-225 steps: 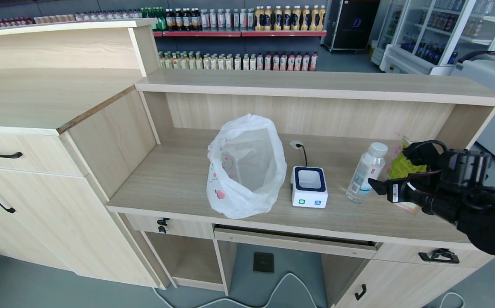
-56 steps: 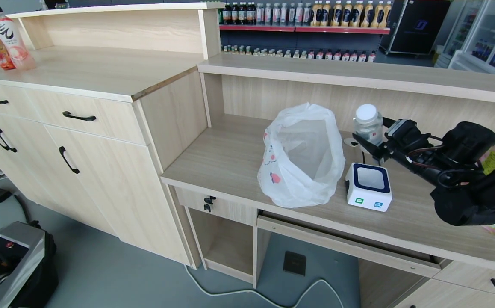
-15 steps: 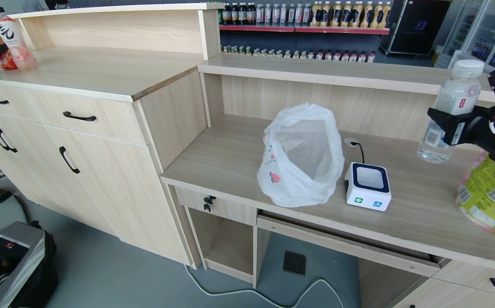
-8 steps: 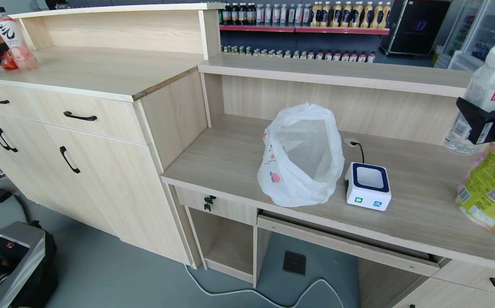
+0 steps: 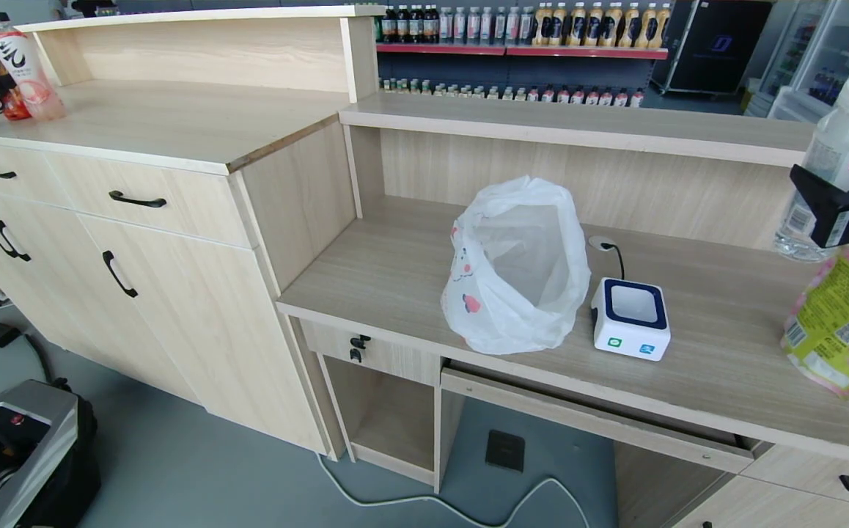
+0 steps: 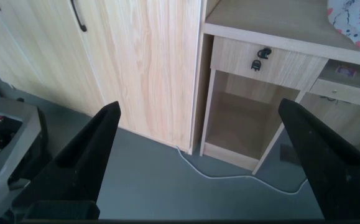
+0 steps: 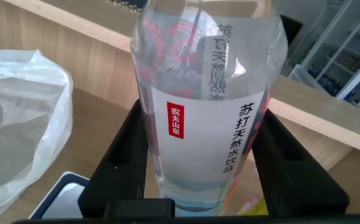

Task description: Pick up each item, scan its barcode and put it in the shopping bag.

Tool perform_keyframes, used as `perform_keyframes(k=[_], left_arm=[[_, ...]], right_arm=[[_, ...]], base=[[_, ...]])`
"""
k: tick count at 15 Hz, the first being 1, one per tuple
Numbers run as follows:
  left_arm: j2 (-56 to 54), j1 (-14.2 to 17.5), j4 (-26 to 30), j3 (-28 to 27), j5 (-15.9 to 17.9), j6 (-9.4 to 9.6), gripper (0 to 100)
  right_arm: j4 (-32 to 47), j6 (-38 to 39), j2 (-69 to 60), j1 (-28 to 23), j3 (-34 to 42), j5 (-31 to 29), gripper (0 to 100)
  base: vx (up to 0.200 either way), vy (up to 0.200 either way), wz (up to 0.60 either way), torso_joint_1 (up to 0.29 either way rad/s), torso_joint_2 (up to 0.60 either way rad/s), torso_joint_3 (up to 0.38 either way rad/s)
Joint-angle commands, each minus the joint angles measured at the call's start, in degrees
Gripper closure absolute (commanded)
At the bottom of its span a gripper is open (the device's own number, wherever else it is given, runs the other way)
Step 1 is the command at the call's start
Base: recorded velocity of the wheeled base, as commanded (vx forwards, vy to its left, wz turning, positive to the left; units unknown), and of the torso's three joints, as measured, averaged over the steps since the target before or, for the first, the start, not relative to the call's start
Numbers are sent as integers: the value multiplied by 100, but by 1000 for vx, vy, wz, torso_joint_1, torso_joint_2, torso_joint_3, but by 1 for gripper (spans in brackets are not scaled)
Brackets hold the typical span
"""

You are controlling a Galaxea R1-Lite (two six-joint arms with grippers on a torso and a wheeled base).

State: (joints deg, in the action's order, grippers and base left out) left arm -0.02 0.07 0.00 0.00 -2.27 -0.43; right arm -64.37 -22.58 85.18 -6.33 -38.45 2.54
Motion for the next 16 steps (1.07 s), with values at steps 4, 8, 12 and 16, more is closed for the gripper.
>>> perform_keyframes(k=[4,8,12,16], left_arm=[[2,1,0,0,-2,-1,0],[2,1,0,0,-2,-10,0],[2,1,0,0,-2,-1,0],[2,1,0,0,-2,-10,0]], right_arm=[[3,-1,8,9,13,1,100],[-6,34,8,17,-31,1,100],[-50,52,8,44,-110,10,100],[38,254,87,35,-172,45,100]], base=[[0,0,0,0,0,0],[0,0,600,-6,1,4],[0,0,600,2,4,4],[0,0,0,0,0,0]])
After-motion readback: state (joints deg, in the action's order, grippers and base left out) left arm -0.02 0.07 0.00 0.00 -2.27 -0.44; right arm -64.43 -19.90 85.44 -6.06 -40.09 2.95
